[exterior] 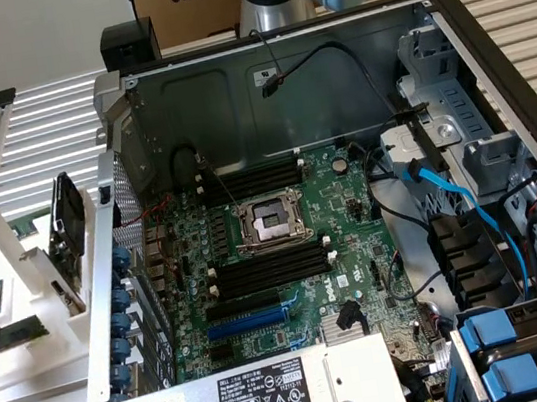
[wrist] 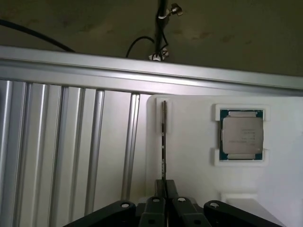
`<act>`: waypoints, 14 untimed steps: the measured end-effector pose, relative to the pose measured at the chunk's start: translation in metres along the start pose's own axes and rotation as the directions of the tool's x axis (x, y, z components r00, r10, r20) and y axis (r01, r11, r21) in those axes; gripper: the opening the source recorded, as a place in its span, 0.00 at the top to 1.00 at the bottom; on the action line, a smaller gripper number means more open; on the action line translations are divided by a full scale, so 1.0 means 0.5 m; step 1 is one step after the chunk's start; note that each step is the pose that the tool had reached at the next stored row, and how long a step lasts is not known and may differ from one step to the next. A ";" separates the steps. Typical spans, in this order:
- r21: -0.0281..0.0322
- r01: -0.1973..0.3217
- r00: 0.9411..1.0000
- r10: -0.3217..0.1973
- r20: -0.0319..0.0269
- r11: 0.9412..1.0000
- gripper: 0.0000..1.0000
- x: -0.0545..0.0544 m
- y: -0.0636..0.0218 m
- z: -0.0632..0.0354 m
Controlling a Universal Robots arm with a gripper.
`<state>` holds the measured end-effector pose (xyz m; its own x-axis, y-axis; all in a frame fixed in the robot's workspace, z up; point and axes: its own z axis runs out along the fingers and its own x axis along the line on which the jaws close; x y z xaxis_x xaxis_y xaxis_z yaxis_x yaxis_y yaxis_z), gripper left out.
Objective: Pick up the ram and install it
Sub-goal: 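Pick up the ram and move it above insertion slot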
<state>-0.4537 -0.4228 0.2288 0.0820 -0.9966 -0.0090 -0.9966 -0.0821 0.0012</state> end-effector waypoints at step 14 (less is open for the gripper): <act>0.000 -0.027 1.000 0.027 -0.011 1.000 0.88 -0.001 0.002 -0.073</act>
<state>-0.4547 -0.4228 0.2651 0.0551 -0.9985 0.0019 -0.9985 -0.0551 0.0019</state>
